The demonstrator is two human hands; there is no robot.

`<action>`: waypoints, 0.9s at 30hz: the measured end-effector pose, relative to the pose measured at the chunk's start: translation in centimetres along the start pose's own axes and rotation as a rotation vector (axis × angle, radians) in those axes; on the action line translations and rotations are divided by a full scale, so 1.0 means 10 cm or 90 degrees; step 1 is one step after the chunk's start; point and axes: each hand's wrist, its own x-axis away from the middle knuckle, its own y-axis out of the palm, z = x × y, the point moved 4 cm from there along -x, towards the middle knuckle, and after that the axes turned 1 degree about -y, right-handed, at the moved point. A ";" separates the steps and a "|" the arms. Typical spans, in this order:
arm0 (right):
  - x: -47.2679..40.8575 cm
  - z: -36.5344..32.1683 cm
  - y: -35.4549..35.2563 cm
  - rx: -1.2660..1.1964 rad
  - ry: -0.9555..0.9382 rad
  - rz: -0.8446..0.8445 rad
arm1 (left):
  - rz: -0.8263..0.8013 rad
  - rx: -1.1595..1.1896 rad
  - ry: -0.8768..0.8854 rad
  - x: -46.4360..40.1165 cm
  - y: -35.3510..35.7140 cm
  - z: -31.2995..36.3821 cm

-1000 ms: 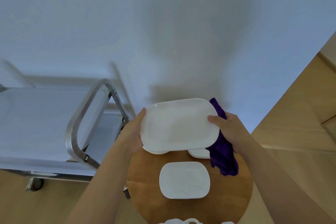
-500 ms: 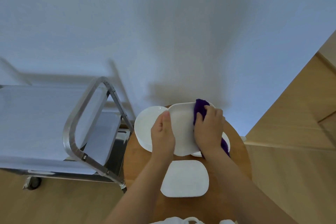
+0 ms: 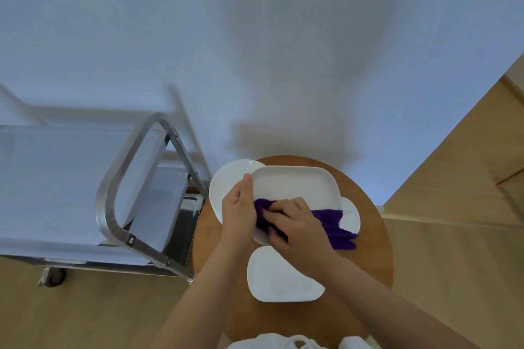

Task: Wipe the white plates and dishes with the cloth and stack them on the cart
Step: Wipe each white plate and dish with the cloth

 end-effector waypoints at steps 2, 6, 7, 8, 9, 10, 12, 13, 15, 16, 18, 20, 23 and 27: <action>0.13 0.12 0.01 0.019 -0.057 -0.066 | -0.019 -0.010 -0.030 0.00 -0.04 -0.05; 0.35 0.46 0.04 0.070 -0.117 -0.160 | -0.019 0.002 -0.122 -0.03 -0.15 -0.23; 0.39 0.53 0.05 0.087 -0.121 -0.170 | -0.019 -0.010 -0.142 -0.04 -0.18 -0.27; 0.43 0.60 0.08 0.107 -0.123 -0.177 | -0.024 -0.023 -0.151 -0.05 -0.19 -0.32; 0.46 0.66 0.11 0.132 -0.123 -0.181 | -0.031 -0.028 -0.155 -0.07 -0.19 -0.37; 0.49 0.71 0.16 0.157 -0.120 -0.185 | -0.038 -0.028 -0.163 -0.08 -0.19 -0.41; 0.56 0.81 0.22 0.210 -0.093 -0.185 | -0.042 -0.046 -0.178 -0.07 -0.19 -0.52; 0.58 0.87 0.25 0.231 -0.063 -0.189 | -0.039 -0.064 -0.182 -0.07 -0.21 -0.58; 0.60 0.97 0.31 0.264 0.012 -0.210 | -0.040 -0.095 -0.191 -0.07 -0.20 -0.72; 0.61 1.01 0.34 0.275 0.047 -0.220 | -0.046 -0.108 -0.197 -0.07 -0.19 -0.81; 0.62 1.07 0.37 0.276 0.118 -0.233 | -0.060 -0.128 -0.216 -0.08 -0.18 -0.99; 0.64 1.16 0.39 0.266 0.188 -0.227 | -0.047 -0.133 -0.245 -0.10 -0.18 -1.19; 0.76 1.35 0.36 0.161 0.326 -0.147 | -0.029 -0.171 -0.291 -0.13 -0.22 -1.53; 0.98 1.60 0.41 0.034 0.534 -0.111 | -0.012 -0.199 -0.337 -0.25 -0.22 -1.90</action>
